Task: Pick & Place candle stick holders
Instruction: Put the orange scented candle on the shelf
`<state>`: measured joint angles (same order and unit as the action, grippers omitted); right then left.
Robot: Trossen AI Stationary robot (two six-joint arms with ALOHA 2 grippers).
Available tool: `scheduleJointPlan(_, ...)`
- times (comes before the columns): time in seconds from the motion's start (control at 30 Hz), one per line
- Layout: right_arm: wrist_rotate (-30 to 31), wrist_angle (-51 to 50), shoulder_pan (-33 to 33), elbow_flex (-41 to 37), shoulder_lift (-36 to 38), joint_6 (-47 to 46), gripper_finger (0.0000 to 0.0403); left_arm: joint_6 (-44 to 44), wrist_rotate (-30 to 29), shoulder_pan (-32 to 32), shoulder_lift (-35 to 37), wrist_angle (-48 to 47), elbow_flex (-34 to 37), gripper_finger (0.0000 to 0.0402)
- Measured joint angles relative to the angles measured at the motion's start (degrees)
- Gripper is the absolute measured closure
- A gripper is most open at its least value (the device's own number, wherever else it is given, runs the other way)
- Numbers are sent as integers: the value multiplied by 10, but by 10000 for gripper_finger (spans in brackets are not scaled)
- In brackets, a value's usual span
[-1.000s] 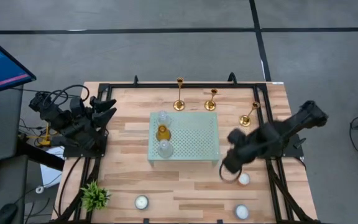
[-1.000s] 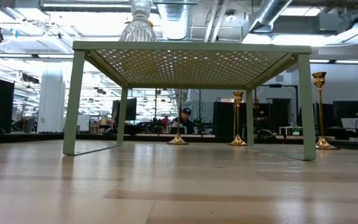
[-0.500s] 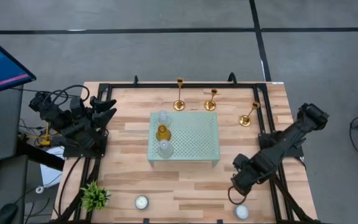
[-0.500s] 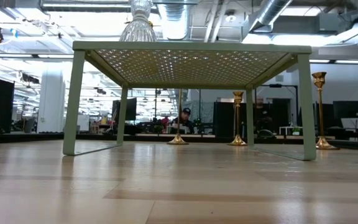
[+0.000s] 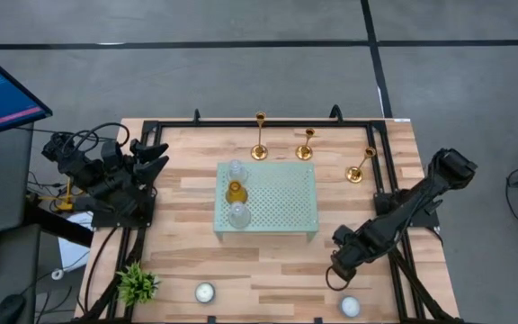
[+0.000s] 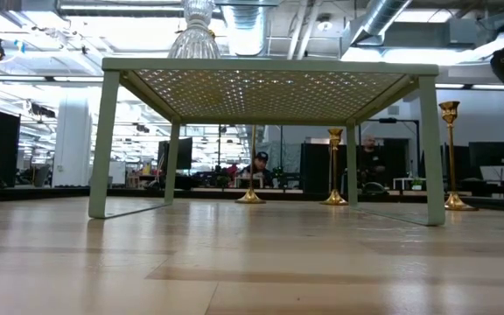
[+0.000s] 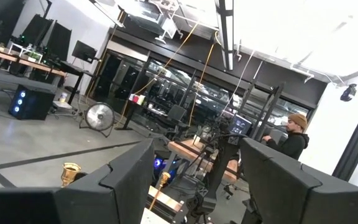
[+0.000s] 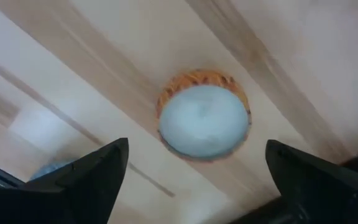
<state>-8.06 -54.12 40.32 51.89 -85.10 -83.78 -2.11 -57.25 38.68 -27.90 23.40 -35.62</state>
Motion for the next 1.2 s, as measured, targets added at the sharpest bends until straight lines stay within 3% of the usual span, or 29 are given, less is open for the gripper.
scheduleJointPlan(0.73, 5, 112, 0, -92, -2, 16, 37, 11, -2, 0, 0, 2, 0, 161)
scheduleJointPlan(1.2, 1, 139, 1, -105, -2, 37, 85, 9, -2, 0, 0, 2, 0, 161)
